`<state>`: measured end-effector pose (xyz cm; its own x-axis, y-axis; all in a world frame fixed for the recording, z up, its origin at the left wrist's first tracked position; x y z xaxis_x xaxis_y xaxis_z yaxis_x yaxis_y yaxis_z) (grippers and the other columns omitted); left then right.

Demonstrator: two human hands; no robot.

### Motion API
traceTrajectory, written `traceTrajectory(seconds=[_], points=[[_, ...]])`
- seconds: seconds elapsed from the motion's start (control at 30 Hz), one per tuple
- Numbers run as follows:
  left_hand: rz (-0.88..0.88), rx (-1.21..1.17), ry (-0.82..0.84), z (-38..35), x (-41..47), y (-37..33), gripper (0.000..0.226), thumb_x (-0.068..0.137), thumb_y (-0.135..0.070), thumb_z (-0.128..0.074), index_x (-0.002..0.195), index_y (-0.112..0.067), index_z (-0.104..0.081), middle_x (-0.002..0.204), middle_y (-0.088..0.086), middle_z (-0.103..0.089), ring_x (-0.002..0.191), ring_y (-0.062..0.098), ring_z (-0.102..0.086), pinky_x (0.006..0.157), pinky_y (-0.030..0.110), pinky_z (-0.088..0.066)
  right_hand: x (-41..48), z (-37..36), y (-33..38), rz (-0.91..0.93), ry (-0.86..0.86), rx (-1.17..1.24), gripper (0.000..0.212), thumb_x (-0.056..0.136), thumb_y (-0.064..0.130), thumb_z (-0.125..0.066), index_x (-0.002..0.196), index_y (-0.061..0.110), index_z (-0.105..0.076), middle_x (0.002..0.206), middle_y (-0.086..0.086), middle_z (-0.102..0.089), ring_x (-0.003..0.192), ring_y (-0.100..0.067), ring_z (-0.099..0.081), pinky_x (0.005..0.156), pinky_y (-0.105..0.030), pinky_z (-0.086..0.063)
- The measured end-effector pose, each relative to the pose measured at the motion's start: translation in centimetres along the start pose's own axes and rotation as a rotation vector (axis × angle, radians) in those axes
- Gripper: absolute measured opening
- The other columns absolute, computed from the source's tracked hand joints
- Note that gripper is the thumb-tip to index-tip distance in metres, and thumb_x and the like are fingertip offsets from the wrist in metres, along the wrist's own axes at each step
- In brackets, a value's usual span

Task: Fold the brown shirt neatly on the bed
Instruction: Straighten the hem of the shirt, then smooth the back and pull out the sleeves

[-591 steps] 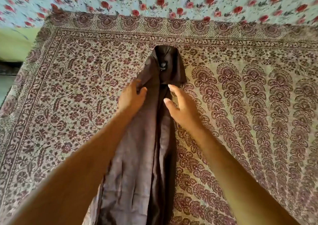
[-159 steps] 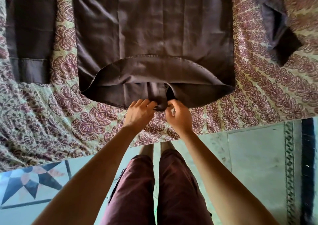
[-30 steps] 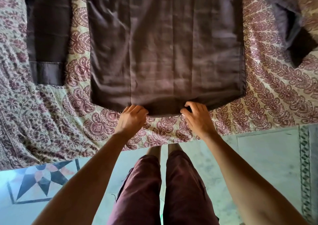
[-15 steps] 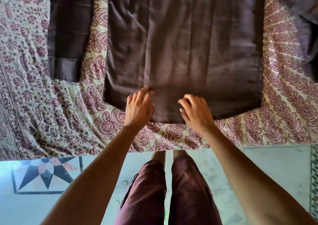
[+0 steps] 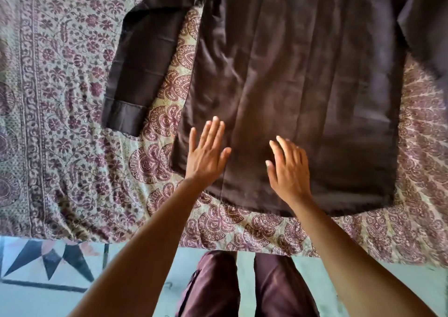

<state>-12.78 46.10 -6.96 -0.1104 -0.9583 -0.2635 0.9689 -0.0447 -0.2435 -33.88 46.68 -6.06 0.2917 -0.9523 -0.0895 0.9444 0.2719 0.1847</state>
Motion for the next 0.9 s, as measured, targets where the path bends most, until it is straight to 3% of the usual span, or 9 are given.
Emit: traceTrajectory(seconds=[0.07, 0.2, 0.37, 0.47, 0.63, 0.7, 0.77, 0.9], points=[[-0.119, 0.047, 0.021, -0.8, 2.1, -2.1, 0.06, 0.093, -0.045, -0.028, 0.145, -0.016, -0.03, 0.154, 0.007, -0.026, 0.141, 0.02, -0.025, 0.113, 0.044, -0.006, 2.4, -0.8, -0.6, -0.088, 0.01, 0.006, 0.056, 0.09, 0.034, -0.039, 0.139, 0.006, -0.037, 0.147, -0.015, -0.036, 0.134, -0.029, -0.032, 0.108, -0.042, -0.019], [-0.271, 0.155, 0.05, -1.2, 4.8, -0.8, 0.058, 0.092, -0.046, -0.032, 0.145, -0.022, -0.03, 0.153, 0.005, -0.028, 0.139, 0.021, -0.03, 0.112, 0.045, -0.009, 4.2, -2.3, -3.2, -0.164, 0.088, -0.03, 0.067, 0.091, 0.045, -0.029, 0.146, 0.007, -0.022, 0.153, -0.017, -0.02, 0.14, -0.031, -0.023, 0.113, -0.042, -0.012], [0.221, 0.123, -0.03, 1.0, 5.6, 7.1, 0.067, 0.092, -0.052, -0.018, 0.149, -0.019, -0.013, 0.158, 0.002, -0.012, 0.145, 0.019, -0.01, 0.115, 0.044, 0.003, 4.2, -2.5, -3.9, -0.142, 0.099, -0.006, 0.067, 0.091, 0.045, -0.029, 0.147, 0.008, -0.02, 0.154, -0.018, -0.016, 0.141, -0.029, -0.019, 0.114, -0.041, -0.009], [0.37, 0.033, -0.109, 1.6, 6.4, 5.3, 0.067, 0.092, -0.049, -0.019, 0.149, -0.015, -0.013, 0.158, 0.005, -0.01, 0.145, 0.019, -0.007, 0.115, 0.048, 0.002, 4.4, -2.2, -3.8, -0.153, 0.103, 0.037, 0.065, 0.091, 0.043, -0.03, 0.145, 0.006, -0.024, 0.153, -0.018, -0.021, 0.139, -0.03, -0.023, 0.114, -0.042, -0.011], [-0.099, 0.069, -0.038, -0.6, 9.4, -6.5, 0.058, 0.093, -0.045, -0.031, 0.144, -0.018, -0.032, 0.152, 0.009, -0.029, 0.139, 0.024, -0.029, 0.112, 0.046, -0.012, 5.6, -0.7, -8.7, -0.235, 0.1, 0.026, 0.064, 0.092, 0.042, -0.028, 0.144, 0.005, -0.025, 0.152, -0.017, -0.023, 0.139, -0.03, -0.027, 0.113, -0.041, -0.012], [-0.147, 0.098, -0.026, -1.4, 10.9, -8.3, 0.055, 0.093, -0.045, -0.031, 0.143, -0.023, -0.034, 0.151, 0.008, -0.032, 0.137, 0.025, -0.034, 0.112, 0.044, -0.013, 6.1, -0.1, -12.2, -0.212, 0.113, -0.011, 0.065, 0.092, 0.043, -0.027, 0.144, 0.005, -0.025, 0.152, -0.015, -0.024, 0.139, -0.028, -0.027, 0.113, -0.041, -0.013], [-0.025, 0.097, -0.049, -1.5, 11.7, -7.0, 0.056, 0.093, -0.046, -0.029, 0.144, -0.024, -0.032, 0.152, 0.007, -0.029, 0.139, 0.024, -0.031, 0.113, 0.043, -0.011, 5.9, 0.2, -15.6, -0.192, 0.123, -0.046, 0.065, 0.093, 0.045, -0.025, 0.145, 0.005, -0.024, 0.152, -0.015, -0.024, 0.139, -0.027, -0.027, 0.113, -0.04, -0.013], [0.412, 0.011, -0.102, -0.4, 11.8, -2.0, 0.063, 0.091, -0.05, -0.021, 0.148, -0.024, -0.019, 0.157, 0.005, -0.014, 0.144, 0.024, -0.014, 0.115, 0.048, -0.004, 4.0, 1.1, -20.9, -0.363, 0.055, -0.02, 0.066, 0.096, 0.047, -0.019, 0.143, 0.001, -0.027, 0.15, -0.019, -0.027, 0.138, -0.03, -0.028, 0.113, -0.04, -0.018]])
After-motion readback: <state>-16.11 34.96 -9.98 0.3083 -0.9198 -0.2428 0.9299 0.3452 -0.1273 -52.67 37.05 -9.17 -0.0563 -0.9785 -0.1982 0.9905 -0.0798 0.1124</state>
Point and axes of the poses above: each hand's wrist, its own x-axis towards the middle knuckle, its own z-axis out of the back of the hand, y = z × x, the point moved 3 cm from there along x, towards the middle knuckle
